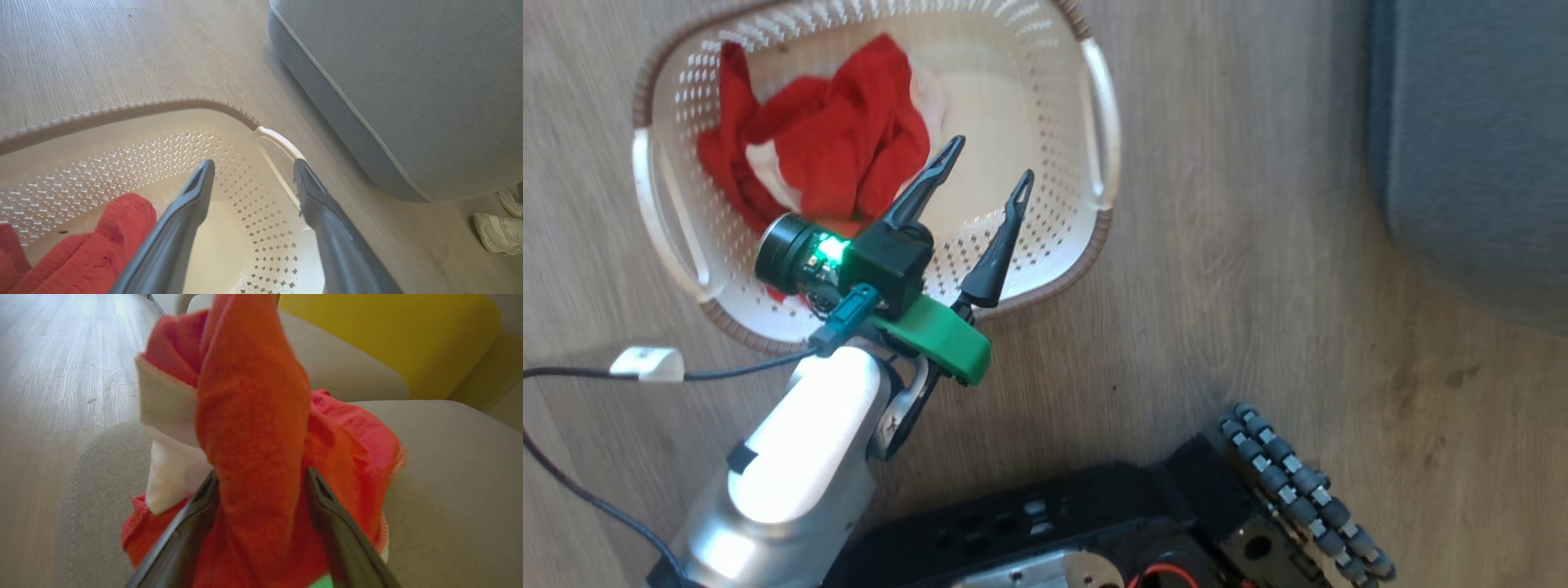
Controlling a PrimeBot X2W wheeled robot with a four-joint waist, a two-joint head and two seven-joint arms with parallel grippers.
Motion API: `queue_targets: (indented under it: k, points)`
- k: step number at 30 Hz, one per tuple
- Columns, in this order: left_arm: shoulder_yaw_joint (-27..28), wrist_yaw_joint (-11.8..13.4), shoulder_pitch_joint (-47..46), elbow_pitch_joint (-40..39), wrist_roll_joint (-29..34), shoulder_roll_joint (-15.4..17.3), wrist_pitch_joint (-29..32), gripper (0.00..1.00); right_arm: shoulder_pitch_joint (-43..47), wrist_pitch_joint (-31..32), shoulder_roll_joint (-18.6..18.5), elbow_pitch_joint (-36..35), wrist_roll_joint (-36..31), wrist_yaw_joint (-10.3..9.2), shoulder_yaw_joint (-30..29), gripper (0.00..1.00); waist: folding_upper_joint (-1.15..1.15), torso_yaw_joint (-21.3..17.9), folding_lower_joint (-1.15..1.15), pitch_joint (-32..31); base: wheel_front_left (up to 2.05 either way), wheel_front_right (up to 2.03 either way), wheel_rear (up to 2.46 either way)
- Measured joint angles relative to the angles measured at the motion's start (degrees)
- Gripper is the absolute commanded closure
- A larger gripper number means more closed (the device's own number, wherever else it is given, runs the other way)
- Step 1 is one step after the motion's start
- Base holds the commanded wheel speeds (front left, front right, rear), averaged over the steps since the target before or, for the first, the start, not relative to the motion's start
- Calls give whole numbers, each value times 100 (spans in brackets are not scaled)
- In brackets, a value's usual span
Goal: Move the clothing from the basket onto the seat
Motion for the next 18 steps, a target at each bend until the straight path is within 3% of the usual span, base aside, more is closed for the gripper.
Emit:
queue_targets:
  k: [8, 15, 18]
  points:
    - [319, -64, 457, 282, -558, -238, 0, 0, 1748, 1, 328, -907, 29, 0, 889, 0, 0, -151, 0, -1221, 0, 0, 0]
    - [1132, -56, 1366, 420, -911, -501, 1, 0, 3594, 2, 627, -2338, 255, 0, 1378, 0, 1, -98, -1, -2570, 0, 0, 0]
    - [1537, -48, 1654, 375, -884, -613, 1, 0, 4501, 2, 968, -2722, 366, -1, 1416, 0, 1, 10, -1, -3109, 0, 0, 0]
